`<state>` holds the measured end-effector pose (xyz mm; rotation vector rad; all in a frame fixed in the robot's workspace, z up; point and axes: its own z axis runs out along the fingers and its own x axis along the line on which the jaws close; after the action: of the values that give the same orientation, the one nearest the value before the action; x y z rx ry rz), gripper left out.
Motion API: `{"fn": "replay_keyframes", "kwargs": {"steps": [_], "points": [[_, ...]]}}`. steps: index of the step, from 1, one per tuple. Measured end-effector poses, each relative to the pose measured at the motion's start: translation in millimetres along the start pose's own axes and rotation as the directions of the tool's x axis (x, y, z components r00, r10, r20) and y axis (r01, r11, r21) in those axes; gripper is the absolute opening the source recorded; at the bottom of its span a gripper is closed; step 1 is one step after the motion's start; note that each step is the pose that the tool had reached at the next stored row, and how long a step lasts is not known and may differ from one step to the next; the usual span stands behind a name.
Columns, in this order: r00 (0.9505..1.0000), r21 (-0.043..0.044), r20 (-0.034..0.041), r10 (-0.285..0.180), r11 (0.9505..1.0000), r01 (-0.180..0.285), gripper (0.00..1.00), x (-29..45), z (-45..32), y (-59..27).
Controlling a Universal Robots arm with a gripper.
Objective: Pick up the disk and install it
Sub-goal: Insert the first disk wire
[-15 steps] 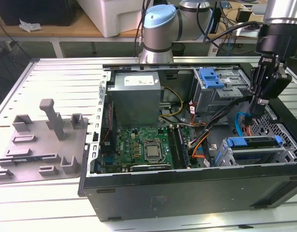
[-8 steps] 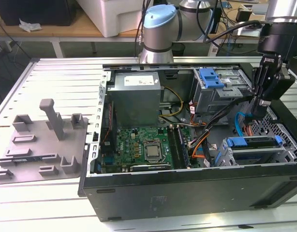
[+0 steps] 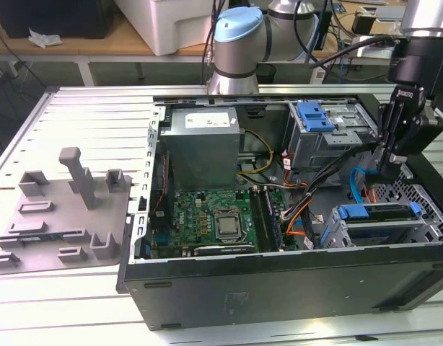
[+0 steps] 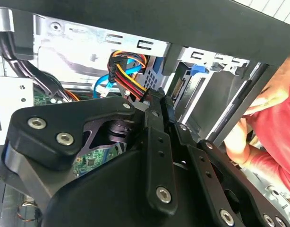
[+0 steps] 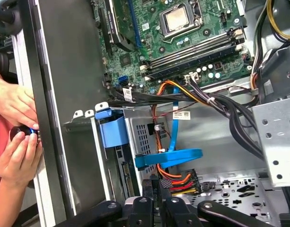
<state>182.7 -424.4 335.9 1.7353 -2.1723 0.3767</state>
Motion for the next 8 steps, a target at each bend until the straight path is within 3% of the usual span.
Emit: {"fn": "replay_keyframes", "kwargs": {"steps": [4, 8], "points": [[0.9999, 0.0016, 0.0123, -0.005, 1.0000, 0.005, 0.16, 6.1, 1.9, -0.6], [0.9995, 0.0108, 0.0237, -0.023, 0.9997, 0.023, 0.16, 11.1, 2.9, -0.3]]}}
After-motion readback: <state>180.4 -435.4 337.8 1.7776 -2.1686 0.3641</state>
